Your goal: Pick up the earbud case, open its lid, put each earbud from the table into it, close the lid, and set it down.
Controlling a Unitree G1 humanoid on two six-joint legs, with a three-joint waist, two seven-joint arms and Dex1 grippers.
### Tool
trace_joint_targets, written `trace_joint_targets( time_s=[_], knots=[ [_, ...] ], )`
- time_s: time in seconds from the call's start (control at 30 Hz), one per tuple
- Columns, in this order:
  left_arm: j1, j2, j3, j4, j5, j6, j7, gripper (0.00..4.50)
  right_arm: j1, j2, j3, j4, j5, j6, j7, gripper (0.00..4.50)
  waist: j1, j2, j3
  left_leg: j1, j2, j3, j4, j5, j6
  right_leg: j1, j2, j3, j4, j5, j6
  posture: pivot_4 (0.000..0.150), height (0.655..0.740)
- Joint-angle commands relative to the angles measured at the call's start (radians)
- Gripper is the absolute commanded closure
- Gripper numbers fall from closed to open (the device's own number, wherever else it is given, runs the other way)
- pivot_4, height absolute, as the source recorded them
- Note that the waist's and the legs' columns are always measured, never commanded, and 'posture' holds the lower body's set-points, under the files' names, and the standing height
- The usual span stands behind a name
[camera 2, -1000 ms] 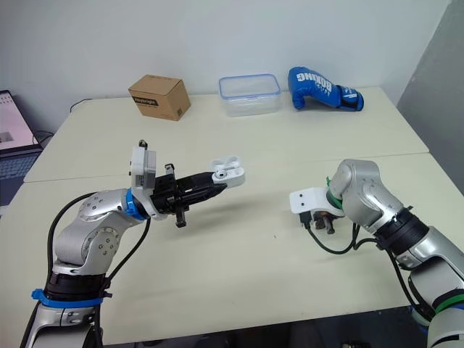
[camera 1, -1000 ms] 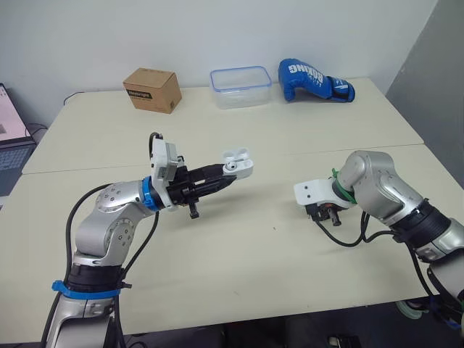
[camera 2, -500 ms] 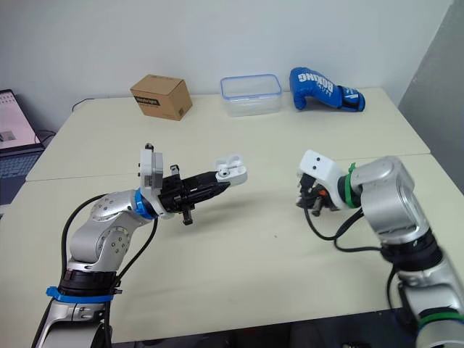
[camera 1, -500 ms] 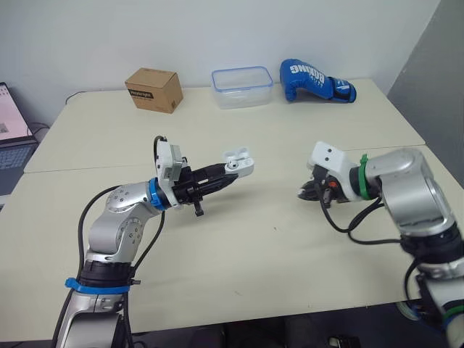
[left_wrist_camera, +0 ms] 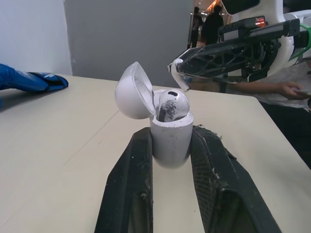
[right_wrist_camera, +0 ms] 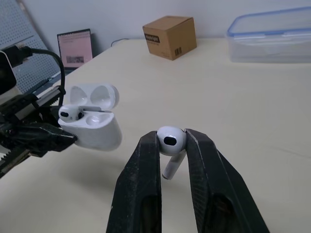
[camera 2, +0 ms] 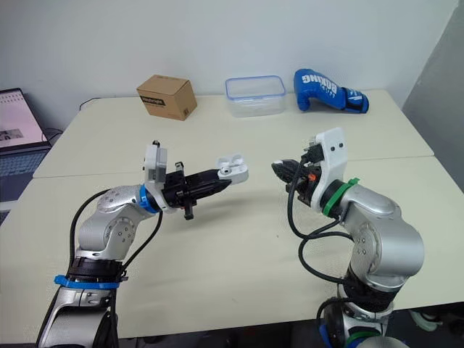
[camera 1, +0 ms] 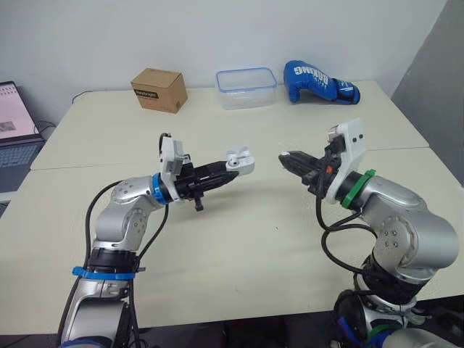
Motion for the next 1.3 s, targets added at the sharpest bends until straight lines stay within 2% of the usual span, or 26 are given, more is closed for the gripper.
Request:
trace_joint_targets(
  time_s=[0.03, 0.2, 0.4, 1.3],
  knots=[
    [-0.025, -0.003, 0.001, -0.004, -0.005, -0.007, -0.018, 3.79, 0.004, 0.002, 0.043, -0.07, 0.054, -0.083, -0.067, 4.11, 0.0, 0.0, 0.0, 0.0, 0.0, 0.0, 0.0, 0.0, 0.0, 0.0, 0.0, 0.0, 0.0, 0.0, 0.0, 0.15, 0.7307],
    [-0.042, -0.006, -0.009, 0.007, -0.002, 0.007, -0.03, 3.79, 0.061, -0.04, 0.154, -0.07, 0.065, -0.261, -0.159, 4.11, -0.001, 0.0, 0.0, 0.0, 0.0, 0.0, 0.0, 0.0, 0.0, 0.0, 0.0, 0.0, 0.0, 0.0, 0.0, 0.15, 0.7307],
    [-0.076, -0.014, -0.018, 0.03, 0.002, 0.019, -0.041, 3.79, 0.061, -0.062, 0.226, -0.035, 0.074, -0.388, -0.256, 4.11, -0.002, 0.0, 0.0, 0.0, 0.0, 0.0, 0.0, 0.0, 0.0, 0.0, 0.0, 0.0, 0.0, 0.0, 0.0, 0.15, 0.7307],
    [-0.156, -0.038, -0.009, 0.072, 0.011, 0.026, -0.025, 3.79, 0.105, -0.066, 0.31, 0.05, 0.192, -0.47, -0.423, 4.11, -0.007, 0.0, 0.0, 0.001, 0.0, 0.0, -0.001, 0.0, 0.0, 0.0, 0.0, 0.0, -0.001, 0.0, 0.0, 0.15, 0.7307]
  ],
)
